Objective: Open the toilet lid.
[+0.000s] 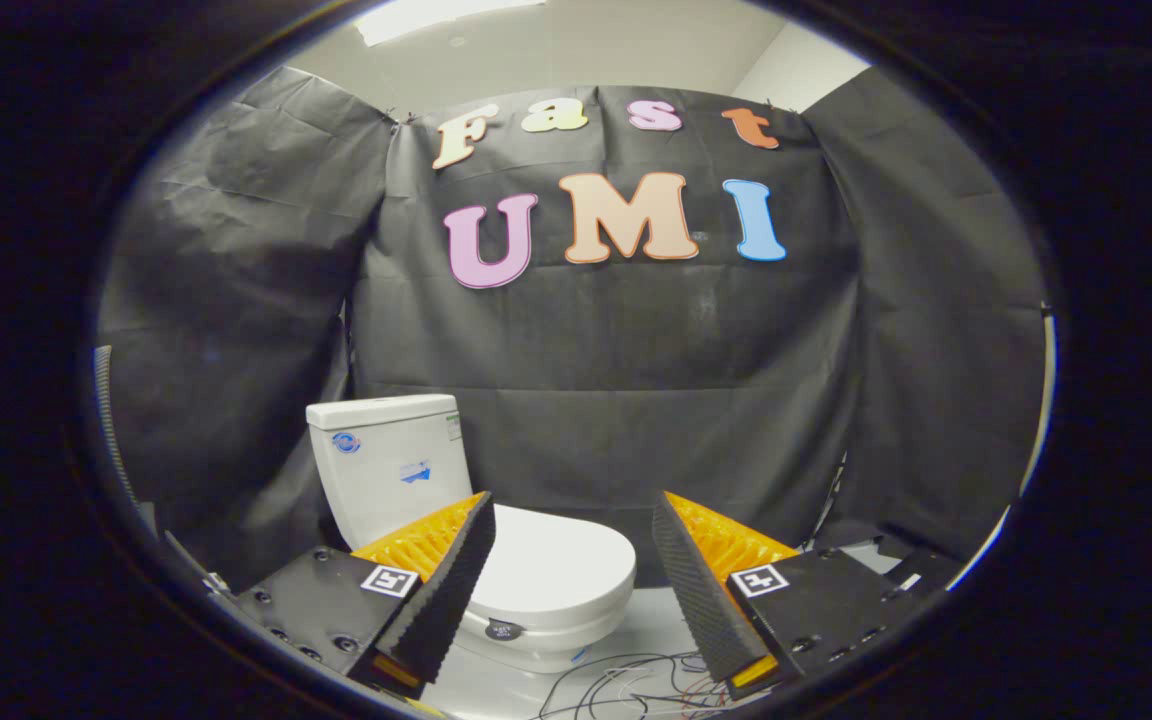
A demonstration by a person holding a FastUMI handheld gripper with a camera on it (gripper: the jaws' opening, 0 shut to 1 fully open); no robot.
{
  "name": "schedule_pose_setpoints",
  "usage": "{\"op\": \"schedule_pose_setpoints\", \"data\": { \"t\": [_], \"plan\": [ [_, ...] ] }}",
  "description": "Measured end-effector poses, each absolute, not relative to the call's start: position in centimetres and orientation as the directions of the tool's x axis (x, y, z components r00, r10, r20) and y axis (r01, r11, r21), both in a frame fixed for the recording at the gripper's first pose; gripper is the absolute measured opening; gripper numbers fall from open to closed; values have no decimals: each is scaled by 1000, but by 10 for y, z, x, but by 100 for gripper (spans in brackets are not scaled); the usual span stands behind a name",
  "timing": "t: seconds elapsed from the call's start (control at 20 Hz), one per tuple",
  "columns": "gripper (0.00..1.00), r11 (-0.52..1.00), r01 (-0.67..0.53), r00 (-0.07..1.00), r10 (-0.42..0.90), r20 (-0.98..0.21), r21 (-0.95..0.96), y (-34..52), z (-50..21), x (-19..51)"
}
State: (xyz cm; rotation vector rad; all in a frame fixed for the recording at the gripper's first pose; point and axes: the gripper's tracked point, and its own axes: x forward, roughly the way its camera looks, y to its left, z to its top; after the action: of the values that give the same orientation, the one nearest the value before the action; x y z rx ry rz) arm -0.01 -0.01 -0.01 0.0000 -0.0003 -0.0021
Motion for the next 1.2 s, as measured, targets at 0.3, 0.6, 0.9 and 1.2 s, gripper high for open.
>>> {"op": "schedule_pose_setpoints", "data": {
  "t": [0.3,0.6,0.9,1.2],
  "plan": [
    [98,1000,1,1000,-1,-2,-1,0,0,0],
    [98,1000,1,1000,-1,-2,0,-1,0,0],
    [98,1000,1,1000,-1,0,-1,0,0,0],
    [98,1000,4,1000,-4,3,-3,0,-3,20]
  ]
}}
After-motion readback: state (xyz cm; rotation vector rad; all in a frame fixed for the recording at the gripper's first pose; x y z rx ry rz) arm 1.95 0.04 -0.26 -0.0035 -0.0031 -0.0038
